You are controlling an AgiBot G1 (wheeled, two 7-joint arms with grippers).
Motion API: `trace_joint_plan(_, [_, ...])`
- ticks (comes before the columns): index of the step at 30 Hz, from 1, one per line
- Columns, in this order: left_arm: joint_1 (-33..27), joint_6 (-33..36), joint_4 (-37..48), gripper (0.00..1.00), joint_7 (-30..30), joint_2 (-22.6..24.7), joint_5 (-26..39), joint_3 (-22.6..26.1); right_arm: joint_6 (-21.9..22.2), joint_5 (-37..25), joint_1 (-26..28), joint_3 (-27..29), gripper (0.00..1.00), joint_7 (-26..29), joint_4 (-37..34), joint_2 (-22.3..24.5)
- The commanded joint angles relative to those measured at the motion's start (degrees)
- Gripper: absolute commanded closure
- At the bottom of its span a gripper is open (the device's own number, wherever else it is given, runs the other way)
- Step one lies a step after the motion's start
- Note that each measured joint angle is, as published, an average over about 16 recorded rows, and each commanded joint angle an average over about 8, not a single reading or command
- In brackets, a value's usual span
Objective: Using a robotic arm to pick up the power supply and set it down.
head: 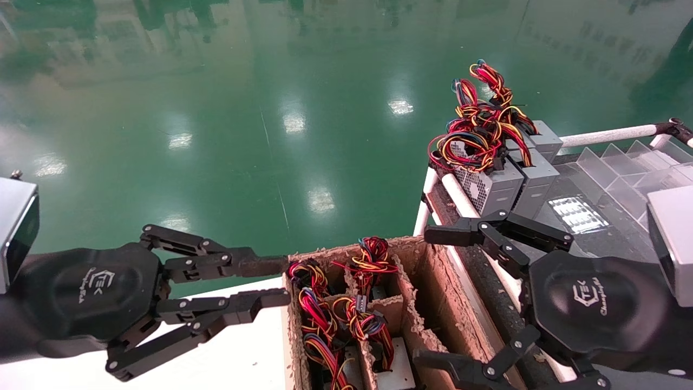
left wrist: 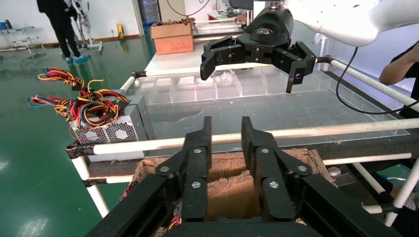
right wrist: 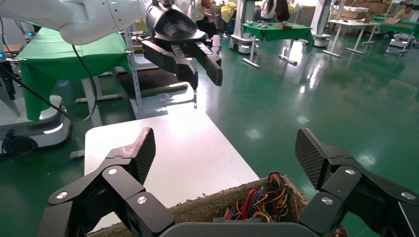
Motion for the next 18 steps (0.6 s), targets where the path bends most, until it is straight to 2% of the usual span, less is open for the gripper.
trace_joint_plan(1, [0.0, 0.0, 0.0, 1.0, 0.0, 0.0, 0.0, 0.0, 0.0, 0.0, 0.0, 0.0, 0.0, 0.0, 0.0, 0.0])
trace_joint_plan(14, [0.0, 0.0, 0.0, 1.0, 0.0, 0.0, 0.0, 0.0, 0.0, 0.0, 0.0, 0.0, 0.0, 0.0, 0.0, 0.0])
trace_joint_plan(15, [0.0, 0.0, 0.0, 0.96, 0.0, 0.0, 0.0, 0.0, 0.0, 0.0, 0.0, 0.0, 0.0, 0.0, 0.0, 0.0])
trace_joint_plan(18, [0.0, 0.0, 0.0, 0.58, 0.0, 0.0, 0.0, 0.0, 0.0, 0.0, 0.0, 0.0, 0.0, 0.0, 0.0, 0.0])
